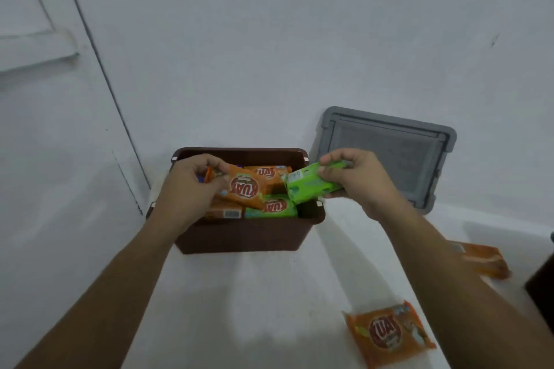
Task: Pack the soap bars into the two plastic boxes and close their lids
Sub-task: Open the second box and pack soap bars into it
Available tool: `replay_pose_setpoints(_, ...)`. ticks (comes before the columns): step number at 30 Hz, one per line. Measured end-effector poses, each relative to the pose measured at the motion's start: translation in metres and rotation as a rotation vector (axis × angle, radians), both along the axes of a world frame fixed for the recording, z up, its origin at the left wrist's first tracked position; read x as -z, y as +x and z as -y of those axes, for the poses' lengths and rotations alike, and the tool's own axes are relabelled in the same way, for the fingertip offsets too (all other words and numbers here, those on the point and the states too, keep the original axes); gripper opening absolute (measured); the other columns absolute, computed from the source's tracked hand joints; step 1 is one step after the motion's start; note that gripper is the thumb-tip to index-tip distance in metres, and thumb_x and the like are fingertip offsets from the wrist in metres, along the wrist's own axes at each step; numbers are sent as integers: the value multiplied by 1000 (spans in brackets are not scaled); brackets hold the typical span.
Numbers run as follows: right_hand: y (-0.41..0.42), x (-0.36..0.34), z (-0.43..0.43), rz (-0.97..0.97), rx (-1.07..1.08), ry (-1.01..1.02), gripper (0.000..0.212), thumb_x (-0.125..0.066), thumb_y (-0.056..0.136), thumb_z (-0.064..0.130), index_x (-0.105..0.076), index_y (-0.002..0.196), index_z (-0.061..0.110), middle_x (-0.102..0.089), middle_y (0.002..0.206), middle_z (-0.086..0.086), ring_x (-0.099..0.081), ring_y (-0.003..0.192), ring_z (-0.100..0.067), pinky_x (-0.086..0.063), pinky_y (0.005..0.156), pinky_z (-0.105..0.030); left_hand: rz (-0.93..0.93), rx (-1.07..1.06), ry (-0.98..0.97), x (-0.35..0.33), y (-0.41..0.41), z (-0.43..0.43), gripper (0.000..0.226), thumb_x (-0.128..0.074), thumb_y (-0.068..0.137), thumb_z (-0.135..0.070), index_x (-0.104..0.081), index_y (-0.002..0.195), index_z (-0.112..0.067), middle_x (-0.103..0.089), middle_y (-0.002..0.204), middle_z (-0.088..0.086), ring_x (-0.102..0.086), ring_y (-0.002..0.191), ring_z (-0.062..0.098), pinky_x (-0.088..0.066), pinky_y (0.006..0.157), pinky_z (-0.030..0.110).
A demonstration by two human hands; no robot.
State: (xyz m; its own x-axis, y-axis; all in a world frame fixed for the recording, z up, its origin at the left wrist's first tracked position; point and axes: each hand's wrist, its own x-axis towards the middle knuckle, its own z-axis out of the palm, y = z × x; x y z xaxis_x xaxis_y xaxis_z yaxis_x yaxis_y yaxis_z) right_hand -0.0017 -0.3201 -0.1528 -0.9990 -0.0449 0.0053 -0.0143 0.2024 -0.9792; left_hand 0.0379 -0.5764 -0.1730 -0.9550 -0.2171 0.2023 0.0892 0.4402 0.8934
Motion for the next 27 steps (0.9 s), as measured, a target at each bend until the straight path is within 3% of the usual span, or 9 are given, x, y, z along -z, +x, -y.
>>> replay_pose_setpoints(3,-16,10,31,-13,-15,185,12,-72,81,5,-66,81,15,-66,95,-12,-68,78,-25,-60,58,-35,103,-8,-162,5,-17,22,14,-72,82,-13,-64,79,-23,-68,88,1,-68,81,15,-46,52,20)
replay_pose_setpoints(7,-29,30,62,2,6,368,18,-76,76,13,-64,74,27,-65,100,-7,-66,90,-27,-59,74,-45,228,32,-223,13,-33,36,20,-76,78,-12,-58,74,-21,-68,93,4,-67,87,18,-51,52,24)
replay_pose_setpoints(12,-30,47,84,51,53,384,16,-73,78,11,-62,79,23,-63,103,-1,-63,94,-23,-59,76,-40,302,77,-238,18,-41,40,22,-74,80,-11,-53,78,-17,-62,100,1,-60,98,18,-49,55,21)
replay_pose_setpoints(15,-30,53,91,77,64,350,16,-72,80,9,-60,87,18,-61,104,1,-61,100,-22,-56,81,-36,379,106,-316,20,-43,44,30,-81,73,-15,-52,81,-16,-57,92,-6,-55,95,15,-48,60,22)
replay_pose_setpoints(17,-28,52,93,72,41,451,20,-72,81,16,-57,92,21,-59,102,4,-58,98,-18,-50,75,-27,449,145,-395,21,-42,44,38,-85,67,-20,-52,85,-17,-55,90,-8,-53,88,11,-45,65,23)
replay_pose_setpoints(19,-24,49,95,77,-11,601,32,-72,80,22,-53,105,21,-53,100,6,-52,91,-13,-42,67,-21,490,172,-535,23,-42,43,40,-84,68,-24,-52,91,-17,-57,101,-4,-54,95,13,-48,76,25)
replay_pose_setpoints(22,-21,48,97,78,-43,765,44,-73,79,27,-49,115,17,-56,104,2,-50,89,-13,-41,75,-23,464,160,-709,27,-43,40,46,-80,74,-28,-54,109,-13,-59,117,4,-56,108,18,-48,91,31)
replay_pose_setpoints(27,-20,49,102,67,-66,913,42,-69,84,35,-49,116,17,-63,114,-2,-54,89,-14,-44,78,-26,420,104,-804,38,-48,41,58,-77,77,-35,-50,123,-15,-60,122,5,-59,107,17,-50,91,29)
